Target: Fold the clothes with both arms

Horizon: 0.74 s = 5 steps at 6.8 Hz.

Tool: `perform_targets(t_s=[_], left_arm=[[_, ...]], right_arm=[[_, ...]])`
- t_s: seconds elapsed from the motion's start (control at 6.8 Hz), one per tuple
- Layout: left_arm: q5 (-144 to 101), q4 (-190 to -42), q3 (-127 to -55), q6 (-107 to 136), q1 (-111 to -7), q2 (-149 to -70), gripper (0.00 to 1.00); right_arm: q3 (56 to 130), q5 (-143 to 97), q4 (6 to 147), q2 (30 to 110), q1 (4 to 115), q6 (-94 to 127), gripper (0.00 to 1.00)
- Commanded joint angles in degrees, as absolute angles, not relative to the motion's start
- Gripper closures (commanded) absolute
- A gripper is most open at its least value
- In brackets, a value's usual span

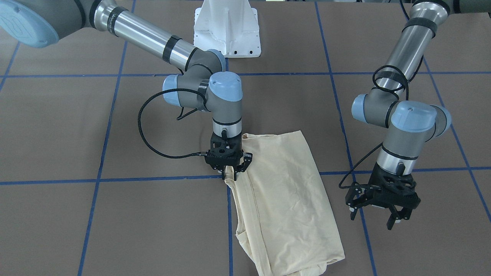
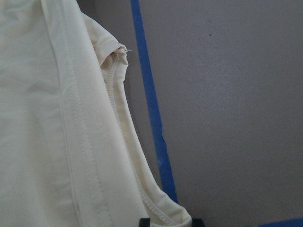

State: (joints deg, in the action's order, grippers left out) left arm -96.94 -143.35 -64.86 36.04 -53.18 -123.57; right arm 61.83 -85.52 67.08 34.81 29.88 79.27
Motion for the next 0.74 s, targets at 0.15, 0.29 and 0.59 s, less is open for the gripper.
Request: perform_targets(t_s=[0.15, 0.29, 0.59], left_arm=[[-96.9, -143.3, -64.9, 36.0, -53.2, -123.6, 0.00], [-96.9, -143.3, -64.9, 36.0, -53.2, -123.6, 0.00], [-96.9, -143.3, -64.9, 36.1, -53.1, -123.7, 0.00]], right_arm=[[62.1, -85.5, 67.1, 34.8, 30.0, 78.3, 1.00], [63.4, -85.7, 67.3, 35.2, 30.0, 78.4, 1.00], [71.6, -86.2, 67.5, 41.2, 30.0, 78.1, 1.00]])
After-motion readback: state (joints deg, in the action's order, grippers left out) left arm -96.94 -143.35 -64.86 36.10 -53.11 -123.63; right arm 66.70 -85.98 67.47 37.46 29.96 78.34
